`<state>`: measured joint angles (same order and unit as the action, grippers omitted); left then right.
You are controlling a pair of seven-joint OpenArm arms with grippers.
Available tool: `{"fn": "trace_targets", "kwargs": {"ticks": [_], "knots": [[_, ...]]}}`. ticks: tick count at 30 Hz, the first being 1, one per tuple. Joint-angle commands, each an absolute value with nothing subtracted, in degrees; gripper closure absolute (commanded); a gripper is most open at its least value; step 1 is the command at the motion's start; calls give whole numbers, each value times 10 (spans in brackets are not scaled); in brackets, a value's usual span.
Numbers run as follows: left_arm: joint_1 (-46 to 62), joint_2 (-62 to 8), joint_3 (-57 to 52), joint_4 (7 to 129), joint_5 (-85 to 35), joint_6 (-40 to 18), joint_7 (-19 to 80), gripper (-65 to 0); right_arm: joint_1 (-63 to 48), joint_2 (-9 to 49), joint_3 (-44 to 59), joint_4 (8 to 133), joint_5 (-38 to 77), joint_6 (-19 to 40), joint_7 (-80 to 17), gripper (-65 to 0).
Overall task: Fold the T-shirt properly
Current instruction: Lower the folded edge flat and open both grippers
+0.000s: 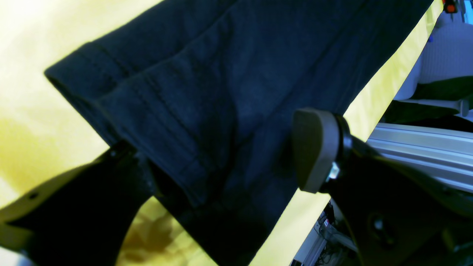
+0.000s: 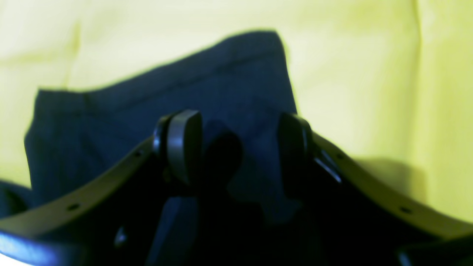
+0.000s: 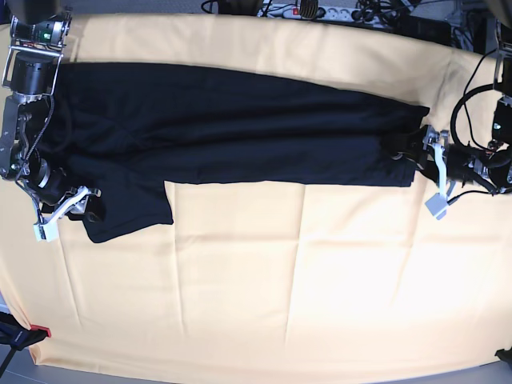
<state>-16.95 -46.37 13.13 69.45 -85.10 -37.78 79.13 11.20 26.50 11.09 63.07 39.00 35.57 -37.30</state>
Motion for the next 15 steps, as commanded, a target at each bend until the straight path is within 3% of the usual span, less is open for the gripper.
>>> {"fn": "trace_targets", "kwargs": {"ticks": [1, 5, 12, 15], "knots": [[-178, -478, 126, 700, -850, -379, 797, -486, 121, 275, 114, 635, 385, 361, -368, -351], [-178, -478, 126, 700, -850, -379, 797, -486, 138, 277, 114, 648, 350, 352, -377, -351], [-178, -478, 126, 700, -850, -379, 797, -486, 169, 277, 114, 652, 240, 227, -417, -352], [-178, -478, 126, 700, -850, -379, 795, -486, 168, 276, 114, 651, 270, 231, -444, -351]]}}
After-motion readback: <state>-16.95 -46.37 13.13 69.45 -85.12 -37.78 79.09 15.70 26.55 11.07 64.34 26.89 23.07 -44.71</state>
